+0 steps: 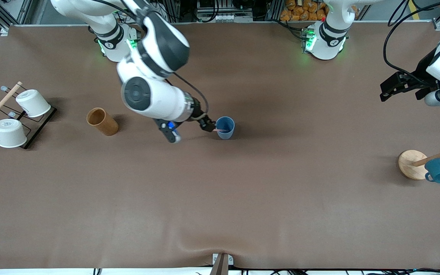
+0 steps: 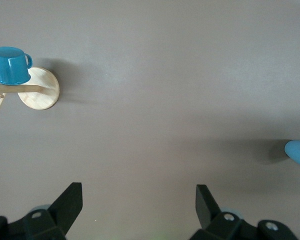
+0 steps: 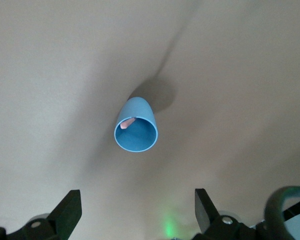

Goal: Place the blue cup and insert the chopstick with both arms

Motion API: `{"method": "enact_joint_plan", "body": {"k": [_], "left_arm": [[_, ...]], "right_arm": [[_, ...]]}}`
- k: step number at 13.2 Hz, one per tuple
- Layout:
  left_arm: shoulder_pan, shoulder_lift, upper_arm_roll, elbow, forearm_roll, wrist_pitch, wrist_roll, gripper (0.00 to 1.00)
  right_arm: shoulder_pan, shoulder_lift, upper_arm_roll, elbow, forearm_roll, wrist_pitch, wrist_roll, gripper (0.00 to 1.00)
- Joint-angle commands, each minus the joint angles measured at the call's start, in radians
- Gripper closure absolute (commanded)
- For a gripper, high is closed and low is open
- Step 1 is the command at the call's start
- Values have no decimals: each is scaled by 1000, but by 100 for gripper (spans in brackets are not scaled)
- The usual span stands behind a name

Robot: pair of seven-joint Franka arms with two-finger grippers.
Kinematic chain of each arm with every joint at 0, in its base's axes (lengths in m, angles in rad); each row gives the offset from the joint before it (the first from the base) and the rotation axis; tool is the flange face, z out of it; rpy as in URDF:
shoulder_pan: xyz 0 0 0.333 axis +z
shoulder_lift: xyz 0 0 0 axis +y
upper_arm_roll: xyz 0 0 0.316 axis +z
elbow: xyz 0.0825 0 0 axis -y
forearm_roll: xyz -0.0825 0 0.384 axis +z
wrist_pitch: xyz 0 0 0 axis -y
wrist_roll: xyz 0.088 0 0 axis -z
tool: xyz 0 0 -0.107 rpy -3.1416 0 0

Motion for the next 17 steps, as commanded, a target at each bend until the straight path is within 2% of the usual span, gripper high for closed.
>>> {"method": "enact_joint_plan", "body": {"k": [1,6,17], "left_arm": [[7,-17,0,-5,-19,-9,-1,0],[5,-16,0,-2,-19,-6,-1,0],[5,-22,-11,0,-19,-4,-1,0]], "right_arm": [[-41,-37,9,14,3,-57,9,0],[-119,-75,21,16,-32,-123,-19,0],[-322,-155,18,36,-37,-331,-340,0]]}}
